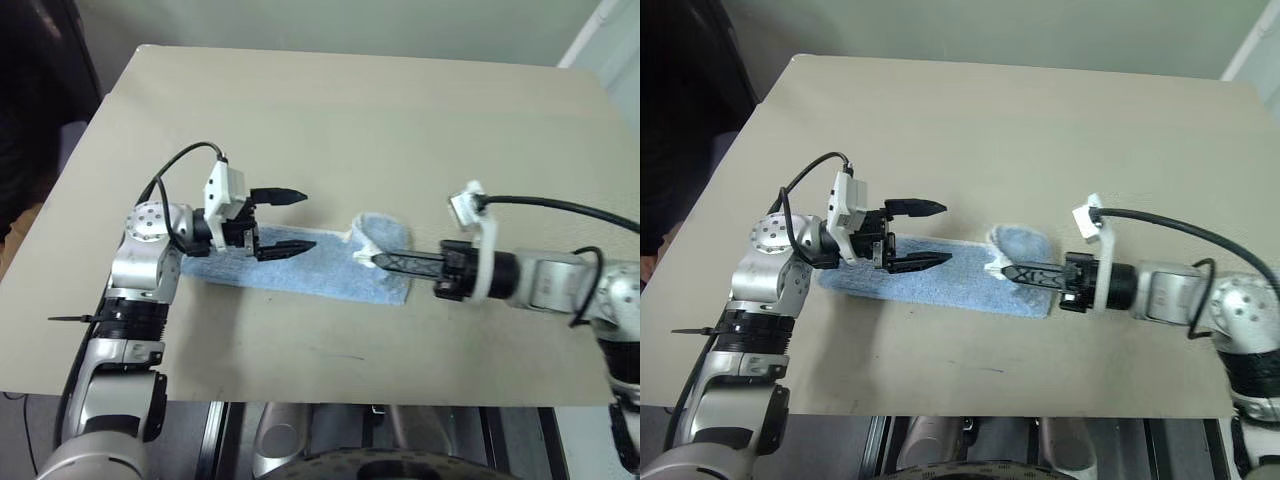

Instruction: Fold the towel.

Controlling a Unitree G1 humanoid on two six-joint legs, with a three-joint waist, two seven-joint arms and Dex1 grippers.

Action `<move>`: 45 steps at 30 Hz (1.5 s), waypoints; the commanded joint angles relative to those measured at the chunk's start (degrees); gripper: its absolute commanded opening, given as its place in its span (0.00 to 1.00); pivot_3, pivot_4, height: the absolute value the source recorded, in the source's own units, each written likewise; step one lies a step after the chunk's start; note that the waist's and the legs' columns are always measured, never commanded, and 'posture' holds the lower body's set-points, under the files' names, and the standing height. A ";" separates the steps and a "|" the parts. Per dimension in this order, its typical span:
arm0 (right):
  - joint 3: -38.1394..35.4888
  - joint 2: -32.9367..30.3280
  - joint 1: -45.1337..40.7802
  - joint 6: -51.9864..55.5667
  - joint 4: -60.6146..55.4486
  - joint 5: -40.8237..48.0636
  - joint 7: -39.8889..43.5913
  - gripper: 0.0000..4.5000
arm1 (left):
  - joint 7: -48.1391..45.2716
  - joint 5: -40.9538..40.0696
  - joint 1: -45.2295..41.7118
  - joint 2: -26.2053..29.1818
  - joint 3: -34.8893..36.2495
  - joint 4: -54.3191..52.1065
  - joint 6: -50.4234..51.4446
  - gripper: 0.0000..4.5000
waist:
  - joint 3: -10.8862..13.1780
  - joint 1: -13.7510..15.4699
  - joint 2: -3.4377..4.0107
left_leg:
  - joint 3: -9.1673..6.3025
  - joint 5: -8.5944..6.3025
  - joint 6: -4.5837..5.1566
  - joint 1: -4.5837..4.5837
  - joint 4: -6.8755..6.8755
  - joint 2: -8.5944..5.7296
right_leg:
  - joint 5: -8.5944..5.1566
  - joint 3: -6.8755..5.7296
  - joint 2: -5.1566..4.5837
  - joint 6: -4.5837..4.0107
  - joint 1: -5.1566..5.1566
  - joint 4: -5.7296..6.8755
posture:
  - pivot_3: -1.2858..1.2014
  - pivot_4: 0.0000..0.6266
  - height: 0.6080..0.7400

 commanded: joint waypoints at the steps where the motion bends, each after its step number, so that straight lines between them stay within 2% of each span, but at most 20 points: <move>1: 1.69 3.44 -2.97 0.14 2.72 -6.68 0.48 0.01 | 0.62 -0.50 0.18 0.15 0.89 -2.65 0.10 1.00 | 0.00 -0.04 0.00 | 0.00 0.03 0.01 -0.02 0.00 0.00 | 0.04 0.02 0.00 -0.01 -0.03 0.01 | 0.52 0.24 0.68; 8: 2.54 10.21 -3.55 -0.43 5.14 -22.40 4.52 0.01 | 1.51 -0.56 1.90 0.52 1.12 -4.31 0.17 1.00 | 0.00 -0.25 0.00 | 0.03 0.17 -0.04 -0.03 0.01 0.02 | 0.34 0.03 0.00 -0.30 -0.20 0.03 | 0.52 0.24 0.68; 19: 0.49 16.49 -1.82 1.67 3.39 -28.58 7.65 0.01 | 1.86 -0.29 1.84 0.62 1.40 -3.86 -0.64 1.00 | 0.00 -0.41 0.00 | 0.11 0.26 -0.12 -0.05 0.00 0.06 | 0.47 0.04 0.01 -0.49 -0.33 0.10 | 0.52 0.24 0.68; 20: 0.29 16.82 -1.70 1.65 3.14 -29.16 8.00 0.11 | 1.87 -0.12 1.61 0.61 1.42 -3.44 -0.93 1.00 | 0.00 -0.42 0.00 | 0.11 0.27 -0.13 -0.05 0.00 0.06 | 0.48 0.04 0.01 -0.50 -0.34 0.10 | 0.52 0.24 0.68; 24: -0.67 17.41 -0.69 1.80 1.24 -30.27 9.89 0.36 | 1.79 0.01 0.93 0.45 1.37 -2.50 -1.45 1.00 | 0.00 -0.41 0.00 | 0.11 0.28 -0.14 -0.05 -0.01 0.06 | 0.48 0.04 0.01 -0.51 -0.35 0.10 | 0.52 0.24 0.68; 26: -1.12 17.12 -0.03 1.94 -0.76 -30.43 11.13 0.54 | 1.77 -0.02 0.28 0.34 1.43 -1.73 -1.69 1.00 | 0.00 -0.45 0.01 | 0.13 0.28 -0.14 -0.06 -0.01 0.06 | 0.49 0.04 0.01 -0.51 -0.37 0.11 | 0.52 0.24 0.68; 28: -2.09 16.58 0.37 2.13 -2.75 -29.80 12.08 0.67 | 1.80 0.09 -0.49 0.25 1.55 -0.72 -2.16 1.00 | 0.00 -0.44 0.00 | 0.13 0.29 -0.15 -0.09 -0.02 0.06 | 0.49 0.04 0.01 -0.51 -0.39 0.11 | 0.52 0.24 0.68; 32: -8.23 16.55 1.72 -0.93 -6.03 -26.75 12.78 0.97 | 2.62 -0.21 -2.59 -0.72 1.92 1.29 -2.96 1.00 | 0.00 -0.39 0.00 | 0.15 0.30 -0.15 -0.08 0.00 0.06 | 0.49 0.07 0.00 -0.52 -0.36 0.10 | 0.52 0.24 0.68; 33: -9.86 16.48 2.23 -2.55 -7.53 -27.16 13.42 1.00 | 2.99 -1.02 -2.93 -1.39 2.17 1.02 -2.48 1.00 | 0.00 -0.33 0.00 | 0.15 0.31 -0.14 -0.09 0.00 0.05 | 0.49 0.07 0.01 -0.52 -0.35 0.10 | 0.52 0.24 0.68; 36: -12.02 14.89 3.32 -4.10 -10.10 -28.67 15.62 1.00 | 1.97 -4.60 -2.92 -2.58 2.63 -1.15 1.87 1.00 | 0.00 -0.43 0.00 | 0.16 0.31 -0.15 -0.09 -0.01 0.05 | 0.49 0.08 0.01 -0.52 -0.36 0.10 | 0.52 0.24 0.68; 37: -12.00 14.54 3.63 -4.90 -10.74 -30.40 16.07 1.00 | 1.15 -5.68 -2.54 -2.50 2.53 -1.90 3.51 0.96 | 0.00 -0.44 0.00 | 0.17 0.31 -0.16 -0.07 -0.01 0.06 | 0.49 0.08 0.01 -0.52 -0.36 0.10 | 0.52 0.24 0.68; 40: -12.80 16.87 5.47 -10.52 -10.55 -36.01 15.27 0.87 | -1.31 -8.87 -0.62 -2.01 1.99 -4.55 8.51 0.81 | -0.01 -0.49 -0.02 | 0.15 0.32 -0.20 -0.04 -0.06 0.10 | 0.49 0.08 0.06 -0.52 -0.35 0.10 | 0.52 0.24 0.68; 45: -10.23 19.23 7.08 -16.90 -8.15 -47.06 15.95 0.48 | -3.84 -9.56 1.64 -2.55 0.32 -6.21 10.72 0.41 | -0.01 -0.57 -0.01 | 0.15 0.38 -0.20 -0.02 -0.05 0.11 | 0.57 0.10 0.06 -0.52 -0.36 0.11 | 0.52 0.24 0.68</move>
